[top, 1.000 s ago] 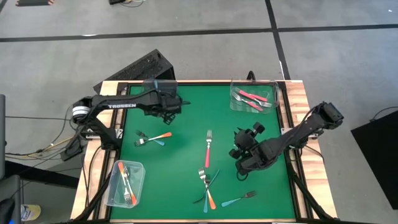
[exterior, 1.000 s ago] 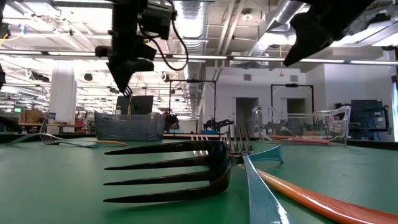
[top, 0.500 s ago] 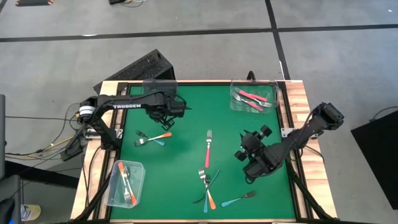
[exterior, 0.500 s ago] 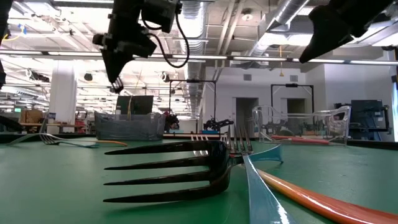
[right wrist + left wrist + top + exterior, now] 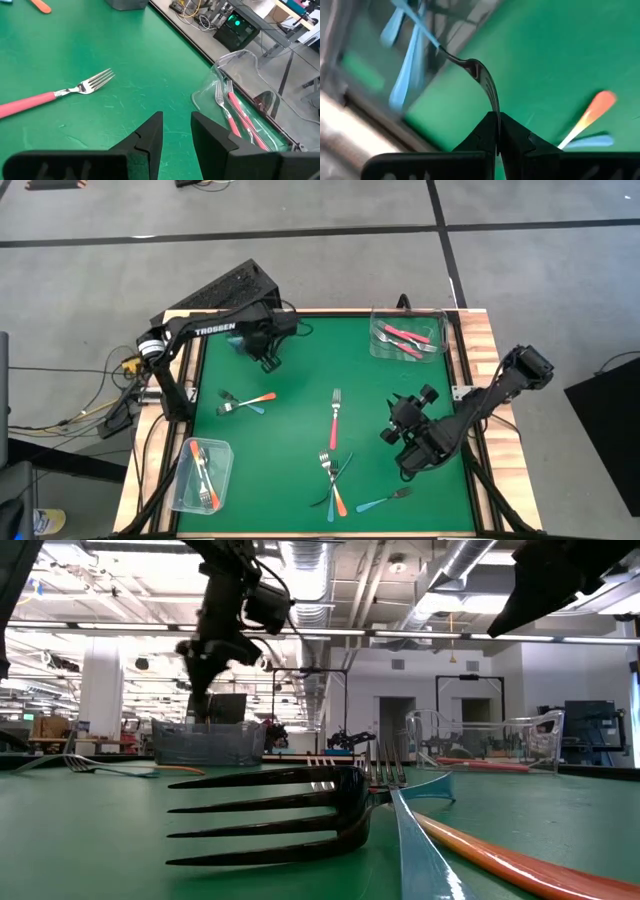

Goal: Sort silverware by color (type)
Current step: Put the blue fork into the black bin

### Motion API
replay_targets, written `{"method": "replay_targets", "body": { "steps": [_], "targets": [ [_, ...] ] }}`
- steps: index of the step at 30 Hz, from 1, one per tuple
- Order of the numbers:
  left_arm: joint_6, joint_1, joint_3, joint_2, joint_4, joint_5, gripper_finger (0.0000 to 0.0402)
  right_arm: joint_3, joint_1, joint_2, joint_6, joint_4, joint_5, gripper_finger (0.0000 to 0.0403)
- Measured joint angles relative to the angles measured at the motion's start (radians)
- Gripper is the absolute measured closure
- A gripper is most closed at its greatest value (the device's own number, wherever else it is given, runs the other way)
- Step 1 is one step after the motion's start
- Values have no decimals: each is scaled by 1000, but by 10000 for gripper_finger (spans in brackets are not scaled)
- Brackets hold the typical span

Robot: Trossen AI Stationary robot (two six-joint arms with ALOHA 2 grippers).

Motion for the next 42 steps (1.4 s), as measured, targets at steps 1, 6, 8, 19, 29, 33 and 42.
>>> {"method": "replay_targets", "body": {
  "steps": [1, 6, 8, 19, 29, 33, 42],
  "targets": [
    [51, 14, 0, -2, 44, 24, 399, 0, 0, 0, 0, -2, -2, 276],
    [171, 68, 12, -3, 154, 59, 388, 0, -8, 1, 1, -2, -45, 265],
    [156, 87, 30, -3, 169, 19, 378, 0, -9, 1, 17, -6, -58, 259],
    [164, 126, 191, -5, 247, -89, 265, 0, -9, 1, 99, -18, -87, 227],
    [204, 112, 239, -12, 331, -170, 213, 0, 4, 1, 141, -21, -177, 225],
    [187, 112, 201, -11, 252, -300, 212, 0, 30, 1, 167, -21, -186, 225],
    [261, 62, 71, -11, 335, -217, 212, 0, 73, 1, 218, -26, -186, 225]
  ]
}}
